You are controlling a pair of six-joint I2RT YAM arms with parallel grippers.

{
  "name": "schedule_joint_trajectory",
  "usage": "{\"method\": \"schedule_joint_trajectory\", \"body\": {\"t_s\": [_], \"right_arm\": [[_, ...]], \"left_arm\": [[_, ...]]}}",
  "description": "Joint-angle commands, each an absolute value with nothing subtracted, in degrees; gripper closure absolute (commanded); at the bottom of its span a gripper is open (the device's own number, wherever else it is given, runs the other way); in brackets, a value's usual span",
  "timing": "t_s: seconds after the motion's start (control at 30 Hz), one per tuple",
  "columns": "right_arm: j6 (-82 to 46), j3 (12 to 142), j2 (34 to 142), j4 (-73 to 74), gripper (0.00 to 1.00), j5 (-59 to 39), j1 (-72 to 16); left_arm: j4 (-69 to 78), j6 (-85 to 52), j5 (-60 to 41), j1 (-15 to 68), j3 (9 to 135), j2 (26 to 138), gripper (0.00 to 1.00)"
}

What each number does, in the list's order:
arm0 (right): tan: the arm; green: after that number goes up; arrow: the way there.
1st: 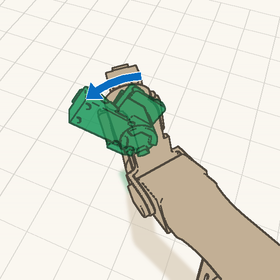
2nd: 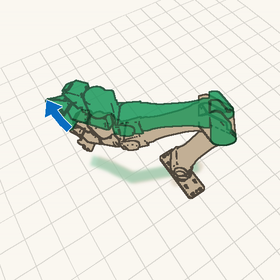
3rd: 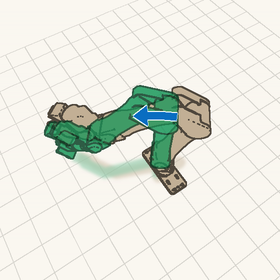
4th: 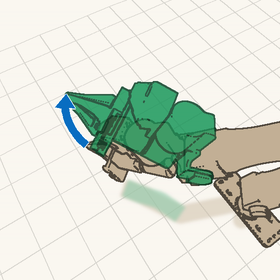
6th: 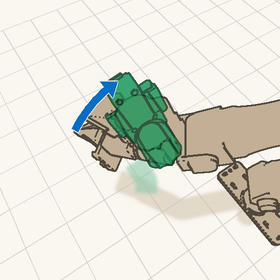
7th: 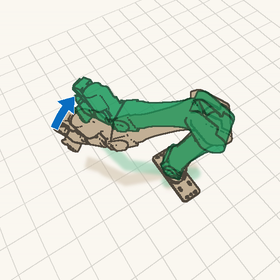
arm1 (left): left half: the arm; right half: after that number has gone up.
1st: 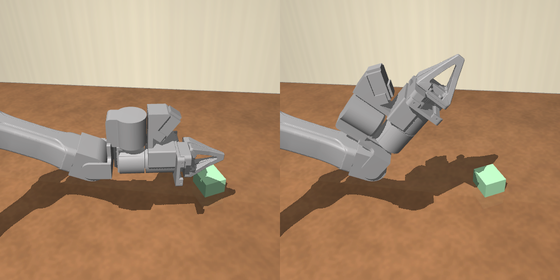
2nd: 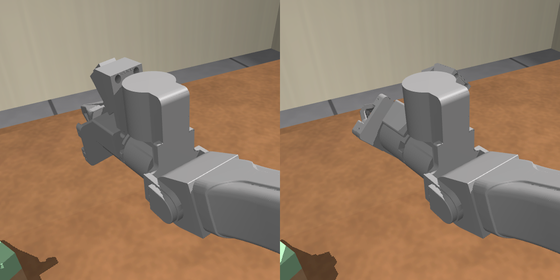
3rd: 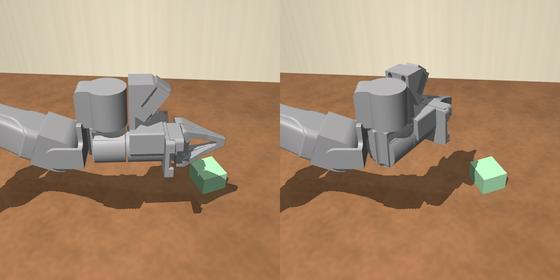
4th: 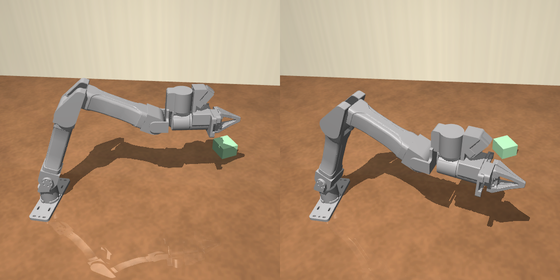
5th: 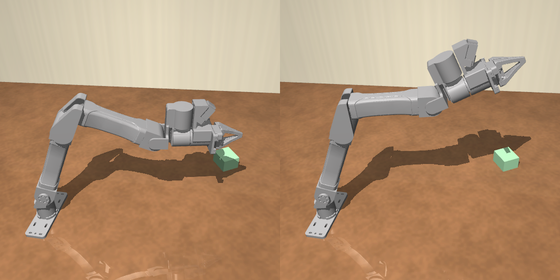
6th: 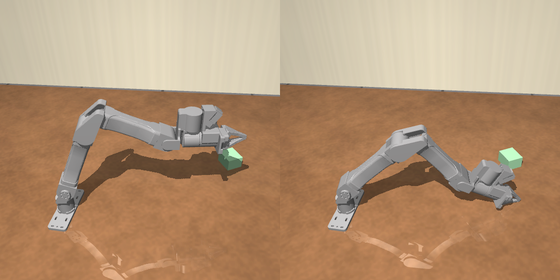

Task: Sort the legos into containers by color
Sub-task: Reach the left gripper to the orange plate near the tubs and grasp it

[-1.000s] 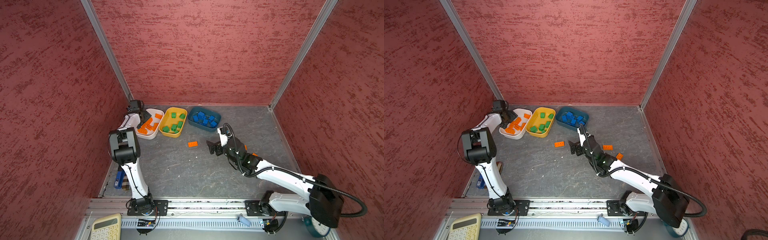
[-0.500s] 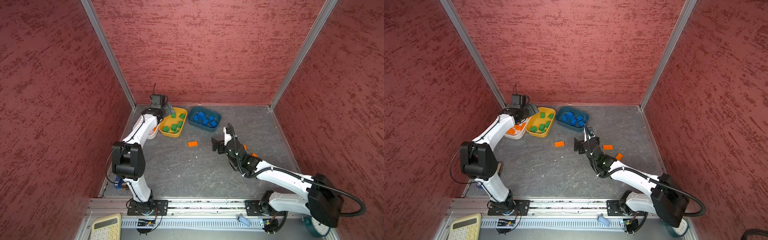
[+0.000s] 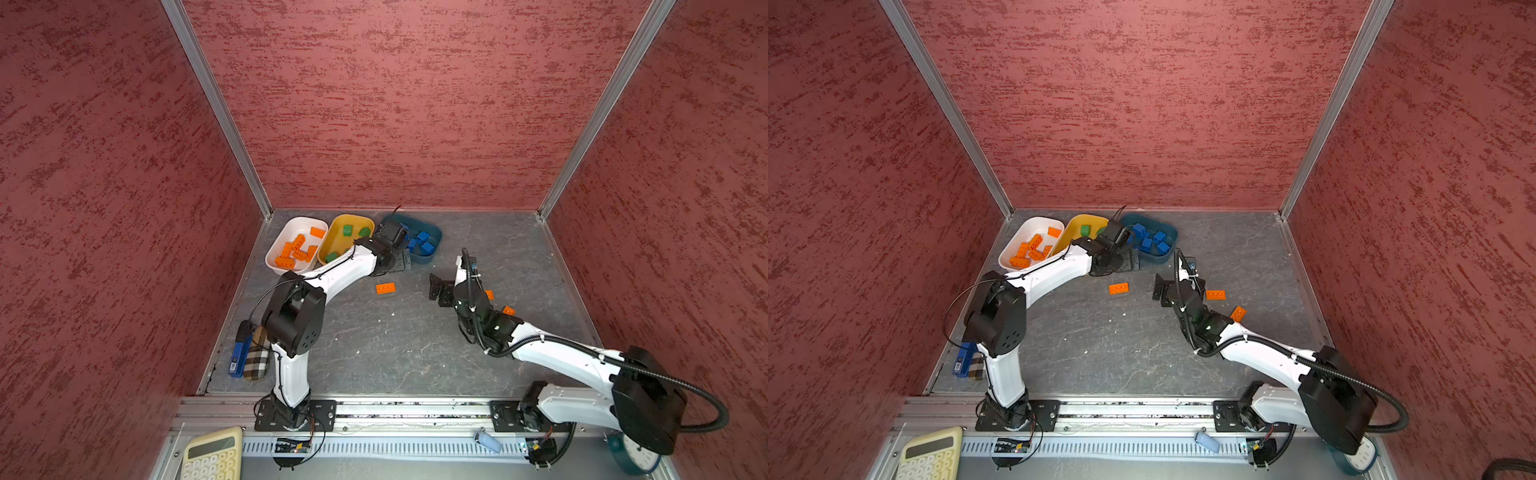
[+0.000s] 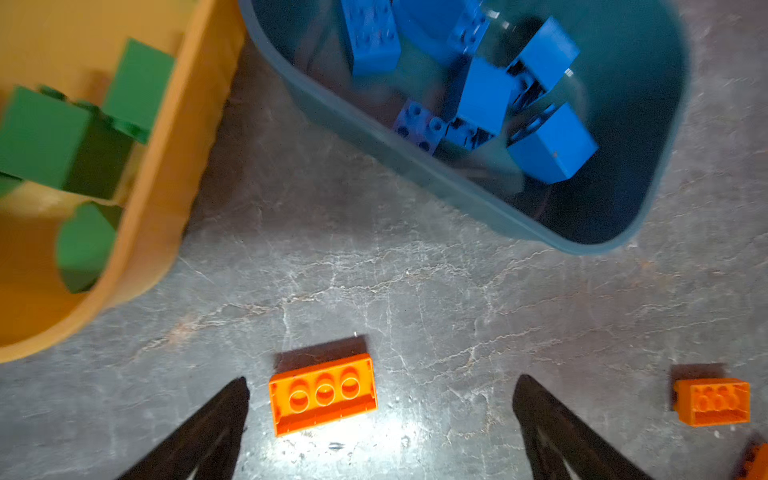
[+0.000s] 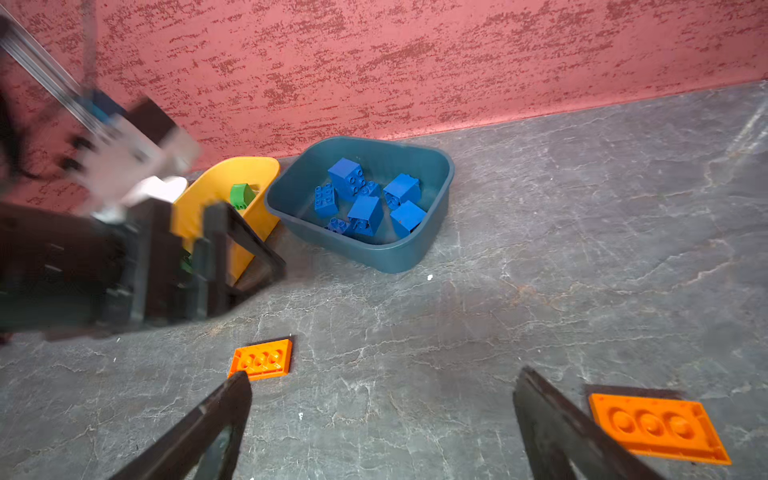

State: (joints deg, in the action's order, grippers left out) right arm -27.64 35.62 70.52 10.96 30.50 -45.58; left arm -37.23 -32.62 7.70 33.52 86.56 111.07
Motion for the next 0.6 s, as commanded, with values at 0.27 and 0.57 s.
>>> {"method": "schedule_joint_trajectory", "body": {"t_s": [0.27, 0.57], "right_arm": [[-29.13, 34.42, 70.22, 10.68, 0.01, 32.69, -45.00], [-28.78, 35.19, 71.31, 9.98, 0.01, 32.82, -44.91]], "left_arm": [[-42.70, -35.40, 14.24, 35.20, 90.91, 120.17, 0.01], [-40.92, -37.41, 11.49, 35.50, 84.33, 118.08, 0.06]]}}
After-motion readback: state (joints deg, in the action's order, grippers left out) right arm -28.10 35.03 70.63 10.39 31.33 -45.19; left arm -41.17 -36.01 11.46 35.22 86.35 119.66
